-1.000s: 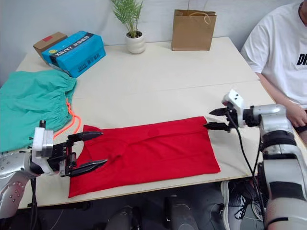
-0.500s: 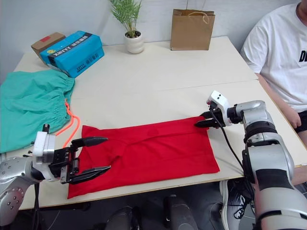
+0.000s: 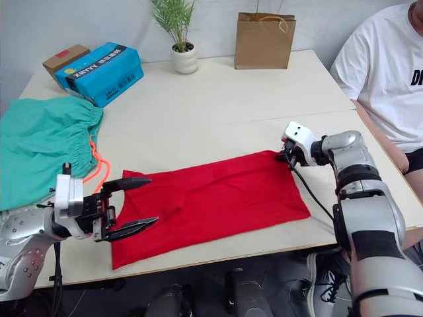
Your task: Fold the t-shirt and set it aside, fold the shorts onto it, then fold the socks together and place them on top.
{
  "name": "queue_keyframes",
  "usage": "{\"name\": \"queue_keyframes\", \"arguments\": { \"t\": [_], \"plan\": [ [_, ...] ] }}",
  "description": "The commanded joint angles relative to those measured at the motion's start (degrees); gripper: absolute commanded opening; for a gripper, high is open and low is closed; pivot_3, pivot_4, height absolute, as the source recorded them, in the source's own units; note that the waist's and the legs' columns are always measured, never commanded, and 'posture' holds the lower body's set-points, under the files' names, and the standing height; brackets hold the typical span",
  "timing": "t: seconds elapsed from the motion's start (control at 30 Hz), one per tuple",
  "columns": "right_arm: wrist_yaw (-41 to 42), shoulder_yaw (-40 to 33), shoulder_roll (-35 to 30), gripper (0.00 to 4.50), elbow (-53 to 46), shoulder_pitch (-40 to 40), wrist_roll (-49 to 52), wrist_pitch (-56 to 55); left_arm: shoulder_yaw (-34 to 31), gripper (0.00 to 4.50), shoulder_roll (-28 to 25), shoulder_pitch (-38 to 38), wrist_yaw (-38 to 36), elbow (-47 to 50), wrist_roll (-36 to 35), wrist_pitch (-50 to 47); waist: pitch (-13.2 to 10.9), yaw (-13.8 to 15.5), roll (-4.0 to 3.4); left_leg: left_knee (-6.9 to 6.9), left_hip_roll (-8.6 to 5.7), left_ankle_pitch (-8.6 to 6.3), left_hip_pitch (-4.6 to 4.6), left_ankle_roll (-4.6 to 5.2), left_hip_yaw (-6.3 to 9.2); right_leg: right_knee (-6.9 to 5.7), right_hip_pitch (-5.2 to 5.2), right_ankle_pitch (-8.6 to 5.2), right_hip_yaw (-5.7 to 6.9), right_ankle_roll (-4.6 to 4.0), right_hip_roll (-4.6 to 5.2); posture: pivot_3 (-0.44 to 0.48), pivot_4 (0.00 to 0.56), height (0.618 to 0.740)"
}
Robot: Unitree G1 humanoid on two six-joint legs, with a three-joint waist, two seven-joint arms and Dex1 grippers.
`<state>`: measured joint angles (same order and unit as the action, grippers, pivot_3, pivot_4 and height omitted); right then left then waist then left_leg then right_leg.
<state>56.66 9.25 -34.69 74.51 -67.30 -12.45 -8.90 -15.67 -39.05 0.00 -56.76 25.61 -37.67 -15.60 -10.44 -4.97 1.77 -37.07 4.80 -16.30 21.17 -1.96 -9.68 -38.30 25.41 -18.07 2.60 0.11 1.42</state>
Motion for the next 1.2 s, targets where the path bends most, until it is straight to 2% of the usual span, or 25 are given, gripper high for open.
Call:
{"name": "queue_keyframes", "arguments": {
  "t": [0.03, 0.2, 0.33, 0.53, 0.67, 0.77, 0.87, 0.93, 1.03, 1.2],
  "plan": [
    [-9.6, 0.1, 0.9, 0.01, 0.4, -2.6, -2.2, -3.4, -0.2, 4.5, 1.0, -1.5, 2.3, -1.0, 1.0, 1.2, 0.0, -0.1, -0.01, 0.0, 0.0, 0.0, 0.0, 0.0, 0.0, 0.0, 0.0, 0.0, 0.0, 0.0, 0.0, 0.0, 0.15, 0.74],
    [-9.1, -1.0, 2.5, 0.01, 1.2, -2.8, -1.7, -5.7, 0.3, 4.5, 1.7, -2.2, 3.1, -3.5, 2.9, 2.7, 0.0, 0.0, -0.04, 0.05, 0.01, 0.01, 0.0, -0.02, -0.01, 0.02, 0.01, 0.0, 0.0, 0.0, -0.01, 0.0, 0.15, 0.74],
    [-7.2, -1.7, 2.0, 0.99, 1.1, -2.6, -1.4, -6.1, 1.2, 4.5, 1.5, -3.7, 2.7, -6.3, 4.5, 3.7, 0.0, 0.0, -0.04, 0.03, 0.01, 0.01, 0.0, -0.01, -0.02, 0.0, 0.01, 0.0, 0.0, 0.0, -0.01, 0.0, 0.15, 0.74],
    [-2.2, -2.4, -4.2, 3.01, -0.4, -1.9, -1.0, -7.6, 0.4, 4.5, -2.2, -6.2, 2.4, -11.6, 3.9, -1.6, -0.1, 0.3, -0.18, 0.06, 0.01, 0.01, 0.01, -0.01, -0.02, 0.02, 0.01, 0.0, 0.01, 0.0, 0.0, 0.0, 0.15, 0.74],
    [3.9, -7.5, -8.6, 4.4, -1.9, -1.1, 4.7, -1.9, 0.8, 4.5, -4.2, -9.4, 0.6, -16.9, 5.8, -0.4, -0.1, 0.2, -0.18, 0.06, 0.01, 0.0, 0.02, 0.01, -0.02, 0.06, 0.01, 0.0, 0.02, 0.01, 0.01, 0.0, 0.15, 0.74],
    [10.5, -13.4, -10.8, 4.46, -5.5, -0.2, 11.8, 10.2, 1.8, 4.5, -5.4, -13.6, -0.8, -22.9, 8.0, 1.0, -0.1, 0.2, -0.18, 0.05, 0.01, 0.01, 0.0, -0.01, -0.02, 0.02, 0.01, 0.0, 0.03, 0.01, -0.01, 0.0, 0.15, 0.74],
    [16.2, -16.4, -13.9, 4.46, -19.2, 7.0, 17.7, 26.1, 4.9, 4.5, -7.0, -19.1, -3.7, -31.4, 12.3, 3.7, -0.1, 0.2, -0.19, 0.05, 0.01, 0.01, -0.01, -0.01, -0.03, 0.0, 0.01, 0.0, 0.04, 0.01, -0.01, 0.0, 0.15, 0.74],
    [17.0, -20.7, -16.4, 4.46, -39.0, 18.5, 25.8, 47.3, 8.4, 4.5, -6.1, -26.6, -4.9, -40.7, 16.2, 6.4, -0.1, 1.0, -0.18, 0.1, 0.03, 0.01, 0.0, -0.01, -0.01, 0.03, 0.01, -0.01, 0.06, 0.01, 0.0, 0.0, 0.15, 0.74],
    [11.9, -27.5, -17.6, 4.46, -64.2, 33.7, 35.1, 74.1, 12.9, 4.5, -4.3, -36.1, -5.5, -52.7, 21.9, 10.2, -0.1, 2.0, -0.21, 0.03, 0.0, 0.0, 0.09, -0.04, 0.13, 0.03, 0.02, -0.04, 0.13, 0.07, -0.01, 0.0, 0.15, 0.74],
    [0.7, -38.5, -12.1, 4.46, -82.2, 44.7, 39.5, 94.1, 17.2, 4.5, -1.4, -44.1, -10.4, -63.2, 25.1, 9.9, -0.1, 2.0, -0.15, -0.04, -0.03, -0.03, 0.05, 0.05, -0.03, -0.04, 0.02, 0.0, 0.07, 0.13, 0.05, 0.0, 0.15, 0.74]
  ]
}}
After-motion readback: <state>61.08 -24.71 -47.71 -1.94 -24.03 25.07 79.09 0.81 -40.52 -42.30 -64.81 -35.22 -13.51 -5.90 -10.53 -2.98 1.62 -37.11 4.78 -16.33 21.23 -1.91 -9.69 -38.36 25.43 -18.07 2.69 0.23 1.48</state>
